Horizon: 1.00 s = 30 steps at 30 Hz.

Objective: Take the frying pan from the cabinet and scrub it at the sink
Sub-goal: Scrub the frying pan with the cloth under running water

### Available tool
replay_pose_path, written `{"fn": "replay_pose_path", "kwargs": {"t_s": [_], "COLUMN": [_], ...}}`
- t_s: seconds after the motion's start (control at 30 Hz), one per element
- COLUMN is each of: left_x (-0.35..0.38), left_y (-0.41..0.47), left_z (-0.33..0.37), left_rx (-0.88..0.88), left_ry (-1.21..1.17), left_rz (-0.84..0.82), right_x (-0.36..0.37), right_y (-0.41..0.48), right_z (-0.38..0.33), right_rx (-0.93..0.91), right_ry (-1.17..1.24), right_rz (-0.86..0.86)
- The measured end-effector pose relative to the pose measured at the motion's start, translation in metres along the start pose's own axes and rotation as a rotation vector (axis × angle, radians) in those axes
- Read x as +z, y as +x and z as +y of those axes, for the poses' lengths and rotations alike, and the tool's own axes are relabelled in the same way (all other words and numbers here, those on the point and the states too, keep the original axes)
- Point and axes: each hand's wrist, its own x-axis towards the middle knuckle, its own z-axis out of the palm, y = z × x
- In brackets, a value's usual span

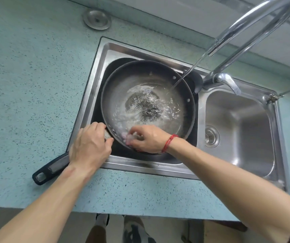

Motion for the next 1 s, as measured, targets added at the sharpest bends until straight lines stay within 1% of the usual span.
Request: {"fn": "replay_pose_path", "kwargs": {"t_s": [0.07, 0.13, 0.2, 0.27, 0.37, 0.43, 0.47, 0.53, 0.63, 0.73, 0.83, 0.87, 0.9, 1.0], "left_x": [0.0, 0.0, 0.0, 0.0, 0.0, 0.0, 0.001, 0.0, -0.001, -0.001, 0.002, 0.002, 0.003, 0.004], "left_y": [0.0, 0.0, 0.0, 0.0, 0.0, -0.001, -0.001, 0.0, -0.001, -0.001, 0.0, 0.0, 0.0, 0.0], "left_z": [0.001, 0.001, 0.002, 0.002, 0.001, 0.0, 0.0, 0.001, 0.003, 0.002, 0.0, -0.001, -0.002, -0.003], "left_rx": [0.007, 0.005, 0.008, 0.009, 0.0, -0.008, -0.008, -0.005, -0.006, -0.021, -0.013, -0.012, -0.016, -0.023], "left_ry": [0.011, 0.019, 0.026, 0.03, 0.024, 0.025, 0.028, 0.025, 0.014, 0.005, 0.005, 0.01, 0.014, 0.016], "left_rz": [0.005, 0.009, 0.009, 0.009, -0.002, -0.004, -0.004, -0.001, 0.007, 0.014, 0.014, 0.012, 0.009, 0.006], "right_x": [0.008, 0.01, 0.008, 0.003, -0.013, -0.029, -0.037, -0.054, -0.071, -0.082, -0.087, -0.087, -0.086, -0.08], "right_y": [0.007, 0.008, 0.005, -0.002, -0.016, -0.023, -0.024, -0.021, -0.008, 0.006, 0.015, 0.016, 0.016, 0.012], "right_z": [-0.009, -0.014, -0.011, -0.003, 0.016, 0.034, 0.043, 0.061, 0.079, 0.093, 0.101, 0.101, 0.1, 0.095], "right_rx": [-0.048, -0.052, -0.019, 0.029, 0.166, 0.253, 0.285, 0.32, 0.311, 0.235, 0.12, 0.098, 0.106, 0.183], "right_ry": [0.099, 0.132, 0.119, 0.038, -0.221, -0.383, -0.447, -0.532, -0.642, -0.793, -0.791, -0.78, -0.789, -0.844], "right_rz": [0.096, 0.162, 0.148, 0.074, -0.065, -0.104, -0.093, -0.017, 0.128, 0.28, 0.428, 0.436, 0.405, 0.268]}}
